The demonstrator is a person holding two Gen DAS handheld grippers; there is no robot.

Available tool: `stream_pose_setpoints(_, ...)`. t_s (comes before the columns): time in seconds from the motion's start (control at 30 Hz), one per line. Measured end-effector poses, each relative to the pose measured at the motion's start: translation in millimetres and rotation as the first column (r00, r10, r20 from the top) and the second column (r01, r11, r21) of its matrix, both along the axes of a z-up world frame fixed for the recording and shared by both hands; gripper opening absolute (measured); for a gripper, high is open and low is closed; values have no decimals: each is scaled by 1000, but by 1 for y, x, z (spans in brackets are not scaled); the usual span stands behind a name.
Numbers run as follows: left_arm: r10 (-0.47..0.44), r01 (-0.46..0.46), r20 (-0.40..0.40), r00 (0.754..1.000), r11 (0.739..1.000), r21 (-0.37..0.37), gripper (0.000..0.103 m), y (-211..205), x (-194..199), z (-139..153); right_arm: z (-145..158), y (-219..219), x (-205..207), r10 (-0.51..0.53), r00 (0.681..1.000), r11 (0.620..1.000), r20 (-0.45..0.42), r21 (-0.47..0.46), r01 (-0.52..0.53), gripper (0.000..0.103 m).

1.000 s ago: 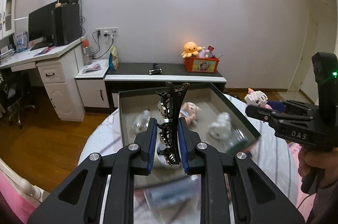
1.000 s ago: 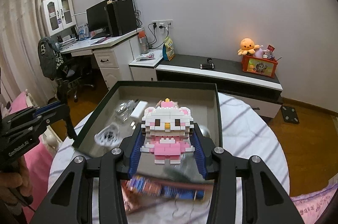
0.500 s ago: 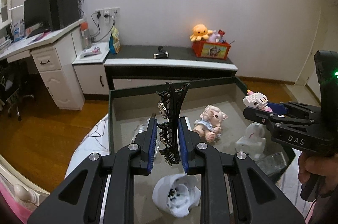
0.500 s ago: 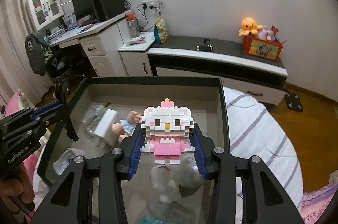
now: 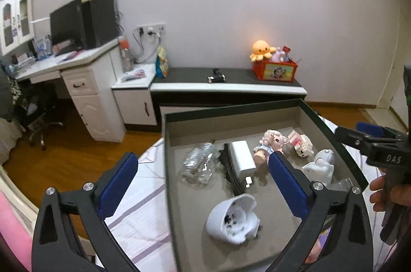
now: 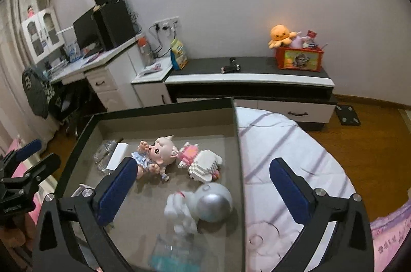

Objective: Organize rigid objects
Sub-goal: 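Carry the hair clip and block cat into the tray and release both, then withdraw both tools from the tray toward the remaining items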

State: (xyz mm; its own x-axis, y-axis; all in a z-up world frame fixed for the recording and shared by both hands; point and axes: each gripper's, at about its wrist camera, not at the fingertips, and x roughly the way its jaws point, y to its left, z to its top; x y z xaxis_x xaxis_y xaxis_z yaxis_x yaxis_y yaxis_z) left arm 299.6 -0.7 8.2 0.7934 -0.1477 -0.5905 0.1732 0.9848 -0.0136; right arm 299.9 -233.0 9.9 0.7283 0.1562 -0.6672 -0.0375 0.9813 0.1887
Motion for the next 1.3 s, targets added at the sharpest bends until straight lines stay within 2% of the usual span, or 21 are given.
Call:
stream_pose_setpoints(0.23, 22, -20, 59, 998, 999, -42, 103, 18, -48, 19, 14, -3, -49, -20, 999, 998, 34, 60, 18, 103)
stream_pose_setpoints(0.53, 51, -46, 94, 994, 997, -54, 103, 23, -100, 30, 34, 8, -100, -12, 996, 998, 87, 69, 6, 103)
stream_pose_setpoints(0.83, 84, -80, 73, 994, 995, -60, 103, 24, -139, 27, 39, 22, -150, -5, 992, 998, 127, 67, -4, 103)
stream_pose_setpoints(1.3, 90, -88, 18, 996, 993, -78, 103, 26, -183, 11, 24, 50, -194, 38, 994, 999, 101, 21, -41, 103)
